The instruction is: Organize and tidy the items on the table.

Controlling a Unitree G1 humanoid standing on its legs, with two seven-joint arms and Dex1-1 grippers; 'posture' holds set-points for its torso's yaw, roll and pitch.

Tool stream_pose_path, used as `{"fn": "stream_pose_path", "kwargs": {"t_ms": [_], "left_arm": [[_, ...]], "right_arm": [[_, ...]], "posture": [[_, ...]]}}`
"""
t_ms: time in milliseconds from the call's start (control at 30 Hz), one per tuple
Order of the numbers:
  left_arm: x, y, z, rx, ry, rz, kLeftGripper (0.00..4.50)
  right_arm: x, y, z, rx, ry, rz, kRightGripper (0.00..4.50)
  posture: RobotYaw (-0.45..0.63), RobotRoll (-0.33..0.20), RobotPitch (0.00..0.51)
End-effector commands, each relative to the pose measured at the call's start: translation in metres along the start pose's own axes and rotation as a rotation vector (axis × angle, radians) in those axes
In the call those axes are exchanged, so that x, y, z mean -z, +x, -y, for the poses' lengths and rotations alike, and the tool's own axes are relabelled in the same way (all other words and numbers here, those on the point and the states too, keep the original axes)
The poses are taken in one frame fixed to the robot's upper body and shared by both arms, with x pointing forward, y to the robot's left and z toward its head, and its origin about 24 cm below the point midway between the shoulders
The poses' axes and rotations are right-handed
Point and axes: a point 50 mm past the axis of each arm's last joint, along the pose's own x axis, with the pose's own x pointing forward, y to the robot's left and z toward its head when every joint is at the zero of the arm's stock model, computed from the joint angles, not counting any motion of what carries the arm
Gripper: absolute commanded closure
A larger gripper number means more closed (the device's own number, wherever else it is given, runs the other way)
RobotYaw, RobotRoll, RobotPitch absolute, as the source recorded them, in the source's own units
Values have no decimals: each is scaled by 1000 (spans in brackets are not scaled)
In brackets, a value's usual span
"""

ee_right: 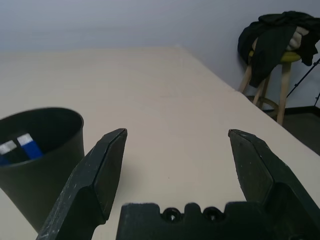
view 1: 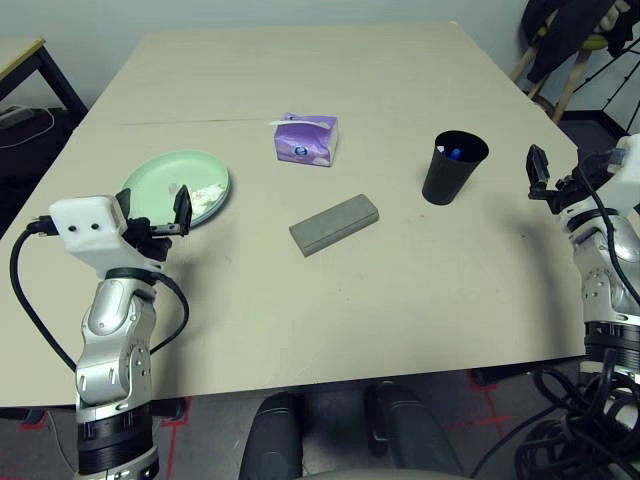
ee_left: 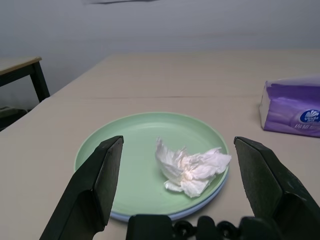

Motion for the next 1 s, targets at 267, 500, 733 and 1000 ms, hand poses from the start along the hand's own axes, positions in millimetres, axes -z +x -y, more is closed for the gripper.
{"fn": "stream_pose_path", "kwargs": {"t_ms": [267,500,733,1000], "left_arm": [[11,-23,0,8,6,-26,0],[16,-26,-2,-8,-17,-28,0],[20,-23,-5,-6,-10,-36,0],[25,-25,-7,-5,10,-34,0]], "right_arm": [[33,-13,-1,-28,41,-113,54],[52,-16,-2,-64,61,-178,54],[61,-17,3,-71,-111,-157,54],[65,-23,12,-2,-194,-88,54]], "posture": [[107,0,104],[121,0,100],[134,0,82],[133,0,76]]}}
